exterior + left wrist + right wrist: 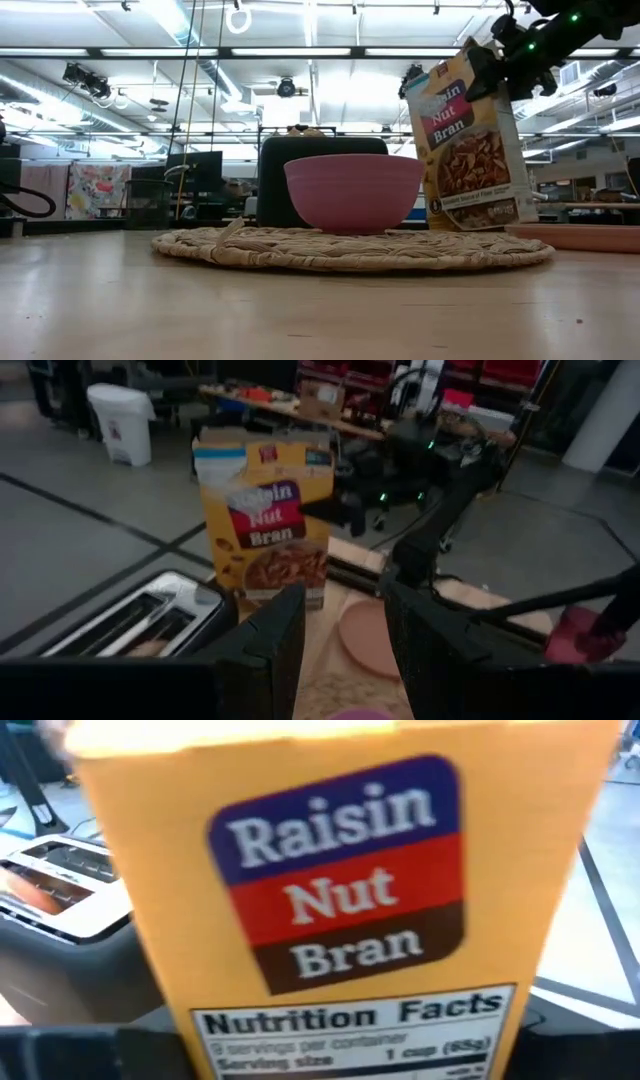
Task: Arrange a breakfast setting
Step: Pour the cereal from the box into the pink bowl
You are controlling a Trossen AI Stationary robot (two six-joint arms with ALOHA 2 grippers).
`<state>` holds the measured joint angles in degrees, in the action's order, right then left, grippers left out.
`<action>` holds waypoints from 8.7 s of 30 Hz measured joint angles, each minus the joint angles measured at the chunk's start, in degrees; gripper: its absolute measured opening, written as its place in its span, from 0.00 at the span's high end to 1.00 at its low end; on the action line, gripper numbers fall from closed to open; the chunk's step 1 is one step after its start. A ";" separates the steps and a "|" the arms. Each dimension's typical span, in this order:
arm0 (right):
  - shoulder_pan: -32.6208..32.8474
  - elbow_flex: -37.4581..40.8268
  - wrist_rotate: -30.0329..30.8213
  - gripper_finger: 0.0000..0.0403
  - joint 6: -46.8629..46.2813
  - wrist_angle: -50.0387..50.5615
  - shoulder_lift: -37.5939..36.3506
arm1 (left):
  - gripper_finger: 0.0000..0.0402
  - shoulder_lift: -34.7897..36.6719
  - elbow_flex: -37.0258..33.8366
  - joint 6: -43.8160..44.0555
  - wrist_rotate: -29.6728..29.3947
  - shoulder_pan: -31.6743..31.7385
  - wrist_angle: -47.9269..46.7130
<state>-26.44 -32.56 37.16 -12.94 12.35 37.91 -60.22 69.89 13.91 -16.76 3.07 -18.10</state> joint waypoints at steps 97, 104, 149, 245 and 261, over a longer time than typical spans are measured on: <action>11.85 -31.65 -42.94 0.59 0.25 -21.30 13.59 | 0.34 -37.05 -0.16 12.48 33.93 8.22 64.95; 11.87 -31.52 -42.37 0.57 2.11 -20.74 13.02 | 0.44 -37.05 -0.16 12.35 33.53 8.18 65.17; 9.84 -31.10 -52.25 0.57 -0.51 -3.95 12.59 | 0.23 -29.80 0.19 5.78 30.83 8.88 56.77; 10.30 -30.10 -42.69 0.06 5.12 -9.08 4.22 | 0.33 -16.57 -0.03 5.36 27.67 7.17 56.67; 15.96 -20.54 -40.18 0.06 8.23 -56.09 25.90 | 0.33 -14.98 -0.01 3.45 19.67 7.63 66.17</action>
<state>-10.48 -53.10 -3.02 -4.71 -43.74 63.82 -75.20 69.89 17.36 2.91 10.70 48.07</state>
